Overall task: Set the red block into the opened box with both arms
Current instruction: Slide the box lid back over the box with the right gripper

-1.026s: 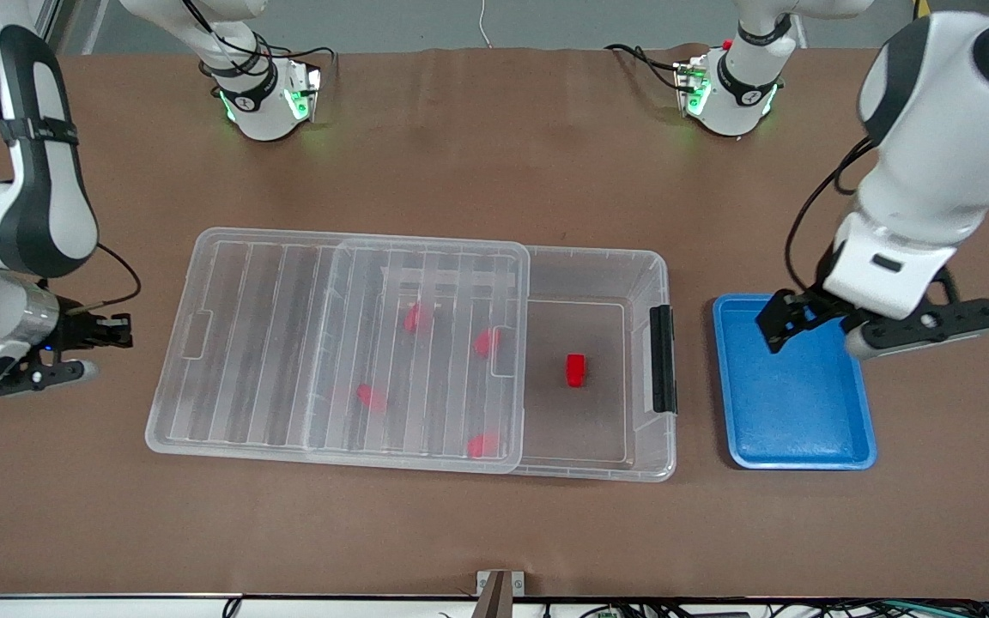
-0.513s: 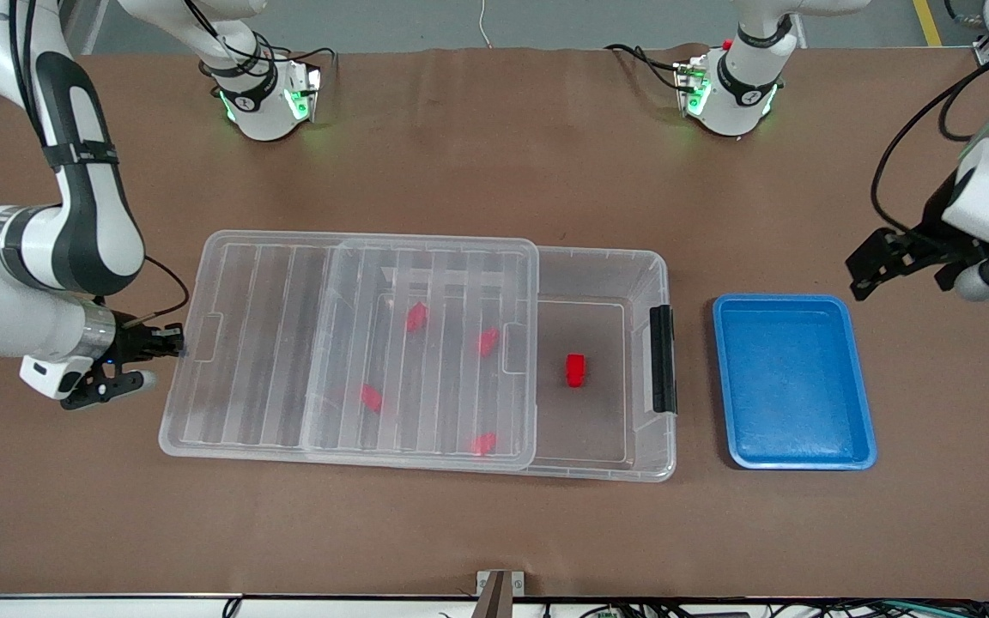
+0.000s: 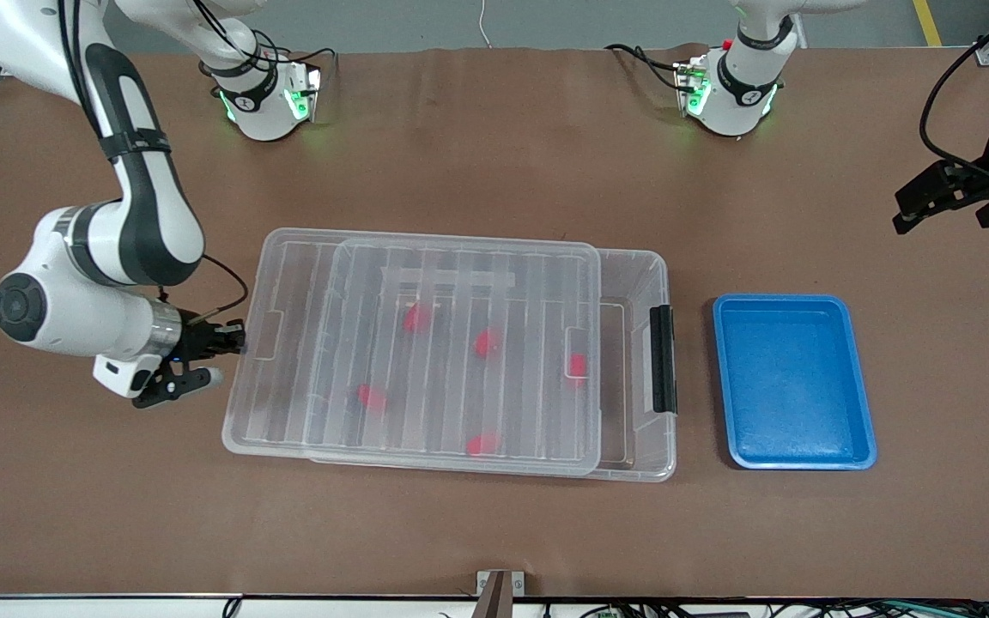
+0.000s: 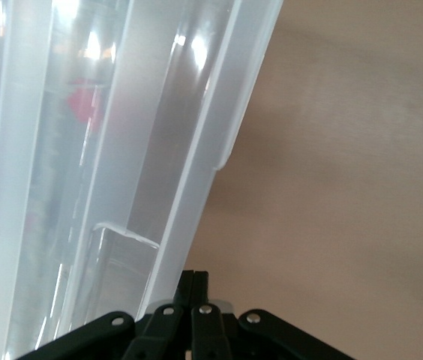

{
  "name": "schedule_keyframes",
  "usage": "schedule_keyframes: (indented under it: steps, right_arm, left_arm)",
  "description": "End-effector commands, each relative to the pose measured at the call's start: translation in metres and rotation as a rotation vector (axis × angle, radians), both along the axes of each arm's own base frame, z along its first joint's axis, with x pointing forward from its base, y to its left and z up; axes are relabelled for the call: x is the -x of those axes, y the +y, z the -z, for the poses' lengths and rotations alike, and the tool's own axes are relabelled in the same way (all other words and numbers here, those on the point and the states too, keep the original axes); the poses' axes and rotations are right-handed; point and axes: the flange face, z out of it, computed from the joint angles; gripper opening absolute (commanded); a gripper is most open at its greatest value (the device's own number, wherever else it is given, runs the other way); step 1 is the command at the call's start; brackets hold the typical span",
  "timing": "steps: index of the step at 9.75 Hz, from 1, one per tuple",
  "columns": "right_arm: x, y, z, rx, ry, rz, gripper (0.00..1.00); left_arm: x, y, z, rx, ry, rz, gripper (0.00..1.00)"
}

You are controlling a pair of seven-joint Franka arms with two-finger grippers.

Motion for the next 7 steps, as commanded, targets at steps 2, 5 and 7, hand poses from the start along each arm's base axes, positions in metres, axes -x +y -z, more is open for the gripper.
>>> schedule_keyframes:
  steps: [2, 5, 7]
  right_arm:
    - [-0.006, 0.036, 0.005, -0.047, 0.008, 0.02, 0.0]
    - [-0.013, 0.028, -0.007, -0.055, 0.0, 0.033, 0.24]
    - [-0.009, -0.01, -0.07, 0.031, -0.03, 0.158, 1.0]
  left_arm:
    - [0.017, -0.01, 0.02, 0.008, 0.071, 0.032, 1.0]
    - [0.019, -0.028, 0.025, 0.001, 0.083, 0.07, 1.0]
    - [0.016, -0.026, 0.03, 0.001, 0.091, 0.066, 1.0]
